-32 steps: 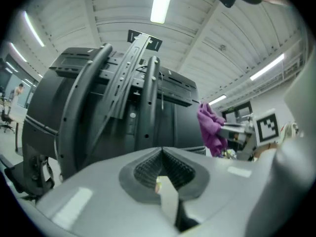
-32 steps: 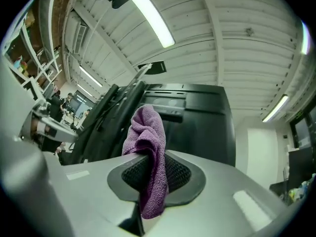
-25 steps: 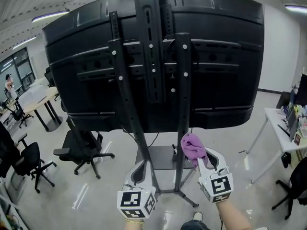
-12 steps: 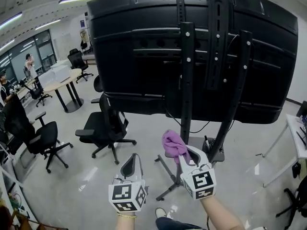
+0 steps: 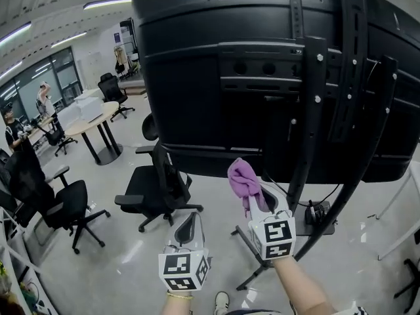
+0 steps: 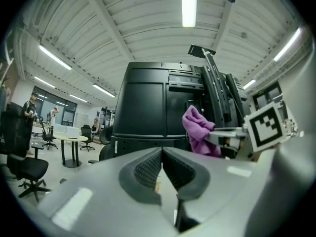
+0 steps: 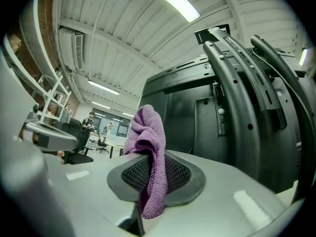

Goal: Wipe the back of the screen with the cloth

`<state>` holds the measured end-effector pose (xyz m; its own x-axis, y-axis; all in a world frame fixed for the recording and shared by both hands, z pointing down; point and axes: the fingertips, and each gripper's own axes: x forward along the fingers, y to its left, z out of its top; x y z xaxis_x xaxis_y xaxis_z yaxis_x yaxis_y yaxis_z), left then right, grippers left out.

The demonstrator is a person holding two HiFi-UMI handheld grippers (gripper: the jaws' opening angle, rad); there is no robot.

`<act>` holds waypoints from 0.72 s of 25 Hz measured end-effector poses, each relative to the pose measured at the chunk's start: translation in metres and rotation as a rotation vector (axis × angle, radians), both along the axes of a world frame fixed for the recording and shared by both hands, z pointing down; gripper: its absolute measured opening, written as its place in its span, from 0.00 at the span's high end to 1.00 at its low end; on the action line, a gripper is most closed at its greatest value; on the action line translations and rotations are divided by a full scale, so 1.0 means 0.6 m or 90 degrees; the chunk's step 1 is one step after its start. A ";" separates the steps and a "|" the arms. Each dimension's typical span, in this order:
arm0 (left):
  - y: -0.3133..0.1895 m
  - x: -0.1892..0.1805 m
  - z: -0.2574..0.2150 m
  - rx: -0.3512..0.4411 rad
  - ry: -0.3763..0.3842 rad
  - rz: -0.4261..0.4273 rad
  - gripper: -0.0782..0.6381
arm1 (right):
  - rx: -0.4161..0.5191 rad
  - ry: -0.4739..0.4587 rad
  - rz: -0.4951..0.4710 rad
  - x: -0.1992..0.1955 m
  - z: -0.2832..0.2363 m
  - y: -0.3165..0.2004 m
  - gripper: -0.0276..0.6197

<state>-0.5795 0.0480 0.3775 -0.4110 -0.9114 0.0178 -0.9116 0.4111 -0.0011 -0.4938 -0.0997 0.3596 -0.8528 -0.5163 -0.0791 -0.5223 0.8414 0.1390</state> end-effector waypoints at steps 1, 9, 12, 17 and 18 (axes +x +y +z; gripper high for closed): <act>-0.016 -0.021 -0.003 -0.004 -0.001 0.011 0.88 | 0.001 -0.008 0.024 -0.020 -0.012 -0.022 0.87; -0.136 -0.160 -0.019 0.001 -0.011 0.089 0.88 | 0.006 -0.027 0.221 -0.105 -0.042 -0.186 0.87; -0.165 -0.185 -0.021 0.002 -0.007 0.109 0.88 | -0.003 -0.020 0.273 -0.105 -0.033 -0.221 0.87; -0.178 -0.222 -0.020 -0.001 -0.006 0.108 0.88 | -0.002 -0.009 0.218 -0.167 -0.031 -0.189 0.88; -0.172 -0.234 -0.021 0.000 -0.004 0.100 0.88 | 0.008 -0.001 0.192 -0.193 -0.033 -0.172 0.88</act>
